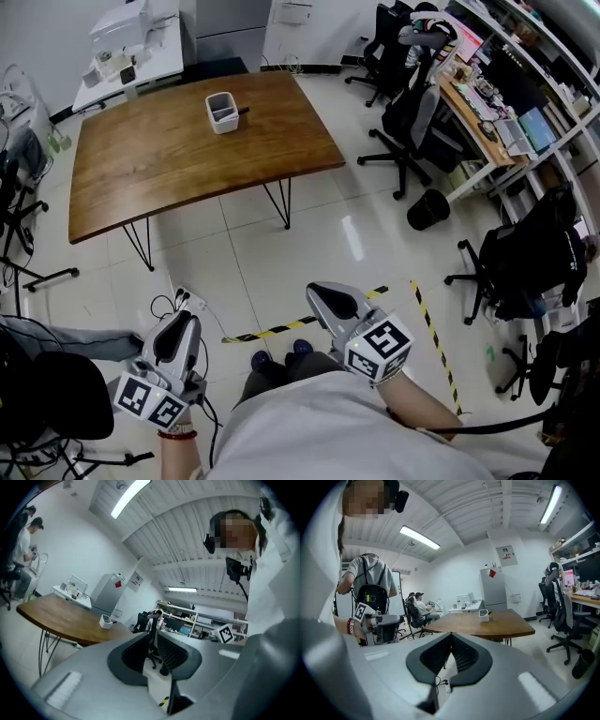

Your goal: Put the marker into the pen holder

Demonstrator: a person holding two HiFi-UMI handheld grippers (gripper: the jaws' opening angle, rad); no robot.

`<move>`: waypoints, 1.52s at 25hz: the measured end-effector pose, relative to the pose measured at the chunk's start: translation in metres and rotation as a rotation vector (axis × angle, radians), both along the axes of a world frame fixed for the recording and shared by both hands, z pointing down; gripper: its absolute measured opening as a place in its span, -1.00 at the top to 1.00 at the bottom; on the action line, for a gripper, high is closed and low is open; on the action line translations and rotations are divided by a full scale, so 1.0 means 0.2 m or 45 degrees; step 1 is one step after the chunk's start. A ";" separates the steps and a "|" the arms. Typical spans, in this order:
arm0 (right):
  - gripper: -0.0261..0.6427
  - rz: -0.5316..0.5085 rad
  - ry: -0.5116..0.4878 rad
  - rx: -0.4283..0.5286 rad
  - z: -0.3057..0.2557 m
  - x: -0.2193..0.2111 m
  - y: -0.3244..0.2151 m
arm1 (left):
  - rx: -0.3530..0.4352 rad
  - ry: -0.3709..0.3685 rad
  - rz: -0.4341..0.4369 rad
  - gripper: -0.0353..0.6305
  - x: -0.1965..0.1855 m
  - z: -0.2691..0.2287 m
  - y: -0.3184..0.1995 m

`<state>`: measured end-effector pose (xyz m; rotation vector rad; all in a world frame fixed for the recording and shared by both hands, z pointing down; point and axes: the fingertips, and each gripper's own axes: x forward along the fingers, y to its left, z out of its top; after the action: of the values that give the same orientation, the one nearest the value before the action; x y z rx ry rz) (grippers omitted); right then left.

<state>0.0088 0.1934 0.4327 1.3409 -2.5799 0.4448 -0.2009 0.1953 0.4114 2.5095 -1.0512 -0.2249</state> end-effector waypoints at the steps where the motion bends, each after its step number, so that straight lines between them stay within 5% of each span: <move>1: 0.92 -0.009 0.000 0.015 -0.02 -0.02 -0.01 | 0.021 -0.058 0.007 0.70 0.01 -0.01 0.01; 5: 0.92 -0.038 0.001 0.037 -0.04 -0.06 -0.02 | 0.091 -0.193 0.028 0.70 0.07 -0.06 0.06; 11: 0.90 -0.018 -0.016 0.147 -0.13 0.02 -0.05 | 0.211 -0.191 -0.020 0.71 0.22 -0.18 0.06; 18: 0.91 -0.005 -0.064 0.197 -0.24 0.23 -0.11 | 0.204 -0.160 -0.001 0.71 0.45 -0.29 0.01; 25: 0.92 -0.083 -0.086 0.231 -0.28 0.24 -0.16 | 0.181 -0.252 0.081 0.73 0.69 -0.26 0.01; 31: 0.92 -0.218 -0.019 0.156 -0.17 0.15 -0.07 | 0.126 -0.253 0.044 0.75 0.70 -0.21 -0.02; 38: 0.92 -0.226 -0.010 0.135 -0.16 0.19 -0.03 | 0.066 -0.250 0.037 0.75 0.69 -0.15 0.05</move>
<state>0.0465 0.1873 0.4004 1.1288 -2.7324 0.2876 -0.0634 0.2061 0.3806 2.6341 -1.0946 0.0036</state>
